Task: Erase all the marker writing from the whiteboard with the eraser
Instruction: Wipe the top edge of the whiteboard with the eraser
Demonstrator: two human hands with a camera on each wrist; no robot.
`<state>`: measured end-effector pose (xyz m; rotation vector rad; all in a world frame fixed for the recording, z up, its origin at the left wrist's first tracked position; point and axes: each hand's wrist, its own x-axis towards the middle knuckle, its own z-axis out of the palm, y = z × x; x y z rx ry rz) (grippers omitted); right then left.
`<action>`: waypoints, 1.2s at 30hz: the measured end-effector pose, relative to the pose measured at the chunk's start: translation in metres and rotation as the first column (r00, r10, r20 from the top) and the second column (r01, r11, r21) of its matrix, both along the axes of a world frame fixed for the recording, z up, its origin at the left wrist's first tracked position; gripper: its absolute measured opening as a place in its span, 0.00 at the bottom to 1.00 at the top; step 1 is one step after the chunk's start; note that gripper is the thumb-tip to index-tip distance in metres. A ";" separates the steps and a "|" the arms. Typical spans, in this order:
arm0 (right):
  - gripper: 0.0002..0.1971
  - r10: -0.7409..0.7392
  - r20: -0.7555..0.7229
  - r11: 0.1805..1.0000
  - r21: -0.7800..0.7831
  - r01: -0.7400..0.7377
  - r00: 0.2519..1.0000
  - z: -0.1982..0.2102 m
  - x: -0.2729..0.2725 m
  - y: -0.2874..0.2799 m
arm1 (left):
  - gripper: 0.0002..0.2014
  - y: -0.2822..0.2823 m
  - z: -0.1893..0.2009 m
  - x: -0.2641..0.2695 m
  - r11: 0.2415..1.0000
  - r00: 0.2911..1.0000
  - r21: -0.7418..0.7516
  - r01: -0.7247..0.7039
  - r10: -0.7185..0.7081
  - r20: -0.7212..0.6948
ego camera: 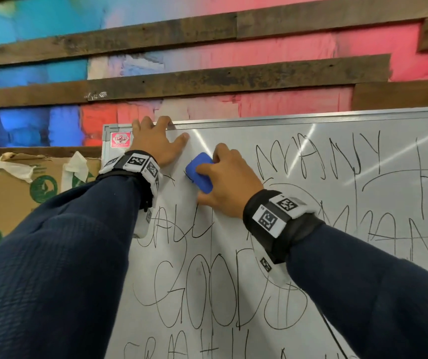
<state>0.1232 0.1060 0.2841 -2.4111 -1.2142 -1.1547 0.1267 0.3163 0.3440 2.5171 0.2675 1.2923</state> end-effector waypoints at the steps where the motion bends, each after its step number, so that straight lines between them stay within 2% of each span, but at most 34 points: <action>1: 0.20 -0.005 -0.004 0.998 0.061 0.005 1.000 0.001 0.002 0.001 | 0.28 0.000 0.000 -0.001 1.000 1.000 0.002 0.000 0.000 -0.004; 3: 0.20 0.004 -0.004 0.985 0.173 -0.003 1.000 0.006 0.005 0.004 | 0.29 0.001 0.000 -0.002 1.000 1.000 0.013 -0.007 0.008 -0.008; 4: 0.19 0.005 0.002 0.985 0.171 -0.005 1.000 0.007 0.005 0.006 | 0.29 0.000 0.000 -0.003 1.000 1.000 0.019 -0.011 0.011 -0.009; 7: 0.19 0.015 0.014 1.000 0.019 -0.016 1.000 0.007 0.004 0.011 | 0.30 -0.001 -0.001 -0.004 1.000 1.000 0.024 -0.011 0.012 -0.008; 9: 0.20 0.012 0.001 1.000 -0.020 -0.012 1.000 0.008 0.003 0.008 | 0.30 -0.001 -0.001 -0.005 1.000 1.000 0.018 -0.007 0.007 -0.012; 11: 0.21 0.010 0.001 0.999 0.039 -0.010 1.000 0.014 0.003 -0.001 | 0.29 0.000 -0.001 -0.006 1.000 1.000 0.017 -0.014 0.014 -0.023; 14: 0.23 0.002 0.015 0.966 0.257 -0.006 1.000 0.024 0.009 -0.019 | 0.29 -0.002 0.000 -0.006 1.000 0.999 0.014 -0.025 0.025 -0.032; 15: 0.23 0.013 0.016 0.959 0.284 -0.017 1.000 0.024 0.011 -0.025 | 0.29 -0.002 -0.001 -0.006 0.999 0.999 0.014 -0.031 0.032 -0.033; 19: 0.21 0.032 0.039 0.999 0.009 -0.032 0.999 0.006 0.005 -0.034 | 0.31 -0.005 -0.002 -0.007 0.999 0.998 0.015 -0.044 0.045 -0.040; 20: 0.22 0.026 0.042 0.999 0.042 -0.028 0.999 0.005 0.007 -0.037 | 0.31 -0.005 -0.002 -0.006 0.999 0.998 0.021 -0.046 0.047 -0.041; 22: 0.23 0.030 0.023 0.969 0.245 -0.035 0.999 0.008 0.013 -0.044 | 0.28 -0.009 0.000 -0.007 0.996 0.994 0.014 -0.088 0.089 -0.058; 23: 0.23 0.028 0.017 0.955 0.296 -0.032 0.999 0.008 0.015 -0.046 | 0.25 -0.014 0.001 -0.008 0.991 0.989 -0.004 -0.131 0.130 -0.075; 27: 0.22 0.007 0.037 0.997 0.070 -0.009 0.999 0.003 0.005 -0.047 | 0.22 -0.036 0.005 -0.009 0.976 0.973 -0.040 -0.215 0.211 -0.093; 31: 0.22 -0.024 0.005 0.949 0.314 0.021 1.000 0.011 0.012 -0.068 | 0.26 -0.047 0.012 -0.005 0.965 0.961 0.022 -0.261 0.262 -0.090; 34: 0.21 -0.040 0.008 0.990 0.136 0.039 0.999 0.004 0.008 -0.079 | 0.29 -0.053 0.015 -0.007 0.961 0.952 0.094 -0.260 0.271 -0.140; 35: 0.21 -0.033 0.010 0.993 0.114 0.032 0.999 0.002 0.008 -0.084 | 0.29 -0.056 0.015 -0.007 0.958 0.950 0.136 -0.251 0.271 -0.156; 36: 0.21 -0.032 0.001 0.987 0.157 0.031 0.999 0.003 0.010 -0.088 | 0.29 -0.059 0.016 -0.009 0.954 0.947 0.170 -0.248 0.276 -0.164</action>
